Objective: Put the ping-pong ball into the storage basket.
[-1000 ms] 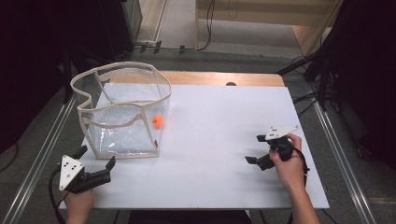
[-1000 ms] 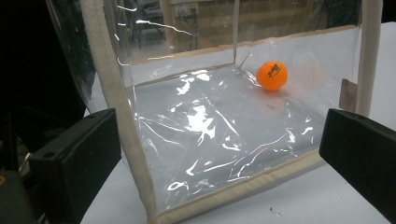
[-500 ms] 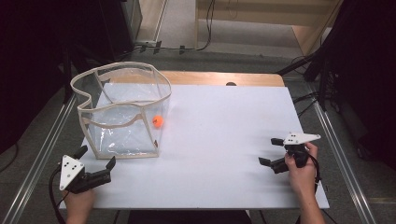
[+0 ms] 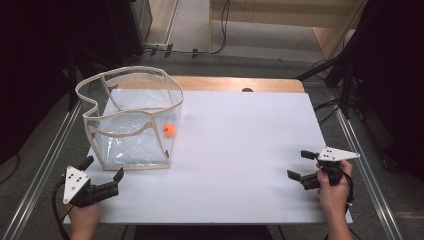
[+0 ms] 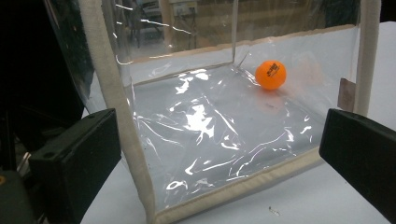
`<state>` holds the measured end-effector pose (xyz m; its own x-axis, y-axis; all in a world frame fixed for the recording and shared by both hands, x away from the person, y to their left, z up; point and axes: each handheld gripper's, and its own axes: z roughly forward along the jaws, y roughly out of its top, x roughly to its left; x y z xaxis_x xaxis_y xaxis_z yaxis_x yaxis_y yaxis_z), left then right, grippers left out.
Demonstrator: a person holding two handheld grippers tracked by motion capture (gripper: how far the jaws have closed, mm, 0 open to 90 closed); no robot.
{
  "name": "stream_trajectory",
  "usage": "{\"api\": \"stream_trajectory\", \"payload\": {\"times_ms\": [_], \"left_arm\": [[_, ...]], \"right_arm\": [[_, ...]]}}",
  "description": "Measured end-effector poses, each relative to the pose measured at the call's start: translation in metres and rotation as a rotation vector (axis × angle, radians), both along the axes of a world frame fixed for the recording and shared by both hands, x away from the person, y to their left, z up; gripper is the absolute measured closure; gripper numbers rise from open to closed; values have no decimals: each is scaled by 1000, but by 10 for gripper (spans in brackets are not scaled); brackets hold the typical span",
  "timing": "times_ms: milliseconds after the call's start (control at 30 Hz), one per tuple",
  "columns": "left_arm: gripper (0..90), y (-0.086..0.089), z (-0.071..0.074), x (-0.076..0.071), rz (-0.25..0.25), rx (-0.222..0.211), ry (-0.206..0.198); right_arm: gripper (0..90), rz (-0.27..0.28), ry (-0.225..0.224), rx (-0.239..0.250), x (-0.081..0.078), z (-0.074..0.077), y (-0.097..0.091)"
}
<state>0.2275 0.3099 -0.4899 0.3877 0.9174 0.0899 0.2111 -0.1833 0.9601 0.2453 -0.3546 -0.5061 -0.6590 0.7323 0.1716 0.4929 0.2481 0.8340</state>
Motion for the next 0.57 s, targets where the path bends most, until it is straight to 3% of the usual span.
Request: {"api": "stream_trajectory", "payload": {"times_ms": [567], "left_arm": [[0, 0, 0, 0, 1, 0, -3]], "right_arm": [[0, -46, -51, 70, -7, -1, -13]]}}
